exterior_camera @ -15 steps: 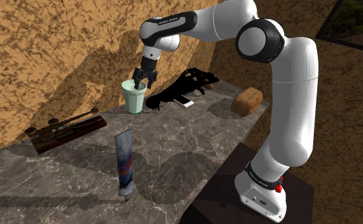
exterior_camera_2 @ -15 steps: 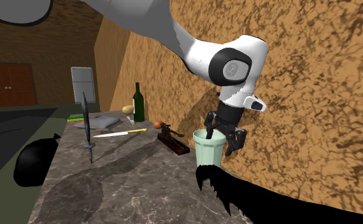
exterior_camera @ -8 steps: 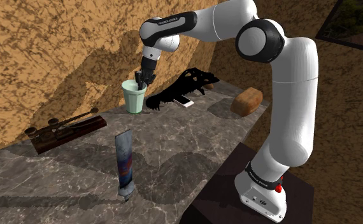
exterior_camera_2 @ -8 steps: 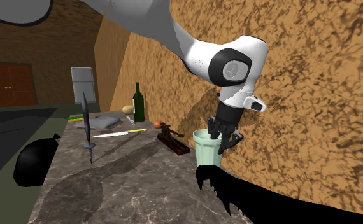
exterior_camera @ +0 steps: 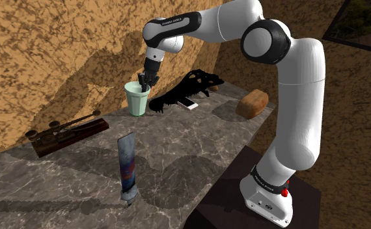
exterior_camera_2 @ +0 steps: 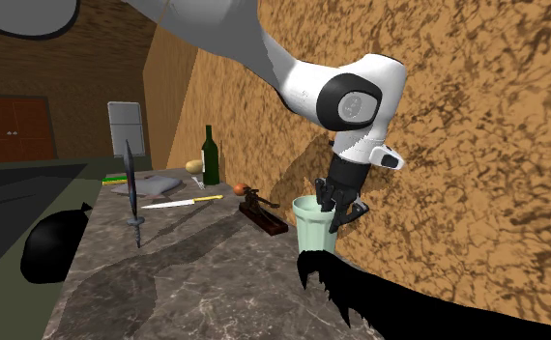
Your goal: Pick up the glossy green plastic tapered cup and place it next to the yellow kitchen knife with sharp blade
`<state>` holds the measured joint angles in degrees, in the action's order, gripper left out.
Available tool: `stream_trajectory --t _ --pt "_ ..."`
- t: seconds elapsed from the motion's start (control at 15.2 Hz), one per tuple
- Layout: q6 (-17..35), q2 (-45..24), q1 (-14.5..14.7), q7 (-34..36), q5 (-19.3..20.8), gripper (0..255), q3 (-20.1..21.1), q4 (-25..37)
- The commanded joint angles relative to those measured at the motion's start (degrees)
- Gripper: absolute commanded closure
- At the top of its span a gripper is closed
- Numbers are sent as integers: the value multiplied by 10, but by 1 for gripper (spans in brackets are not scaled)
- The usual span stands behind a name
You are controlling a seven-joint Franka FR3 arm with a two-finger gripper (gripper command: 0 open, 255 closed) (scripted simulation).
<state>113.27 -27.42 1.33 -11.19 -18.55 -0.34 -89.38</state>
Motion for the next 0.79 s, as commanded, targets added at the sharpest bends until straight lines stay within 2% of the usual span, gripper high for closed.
stream_trajectory --t 0.0,0.73 --pt "-6 3 0 2 1 255 0 4" --pt "-77 24 -2 23 8 255 -2 55"
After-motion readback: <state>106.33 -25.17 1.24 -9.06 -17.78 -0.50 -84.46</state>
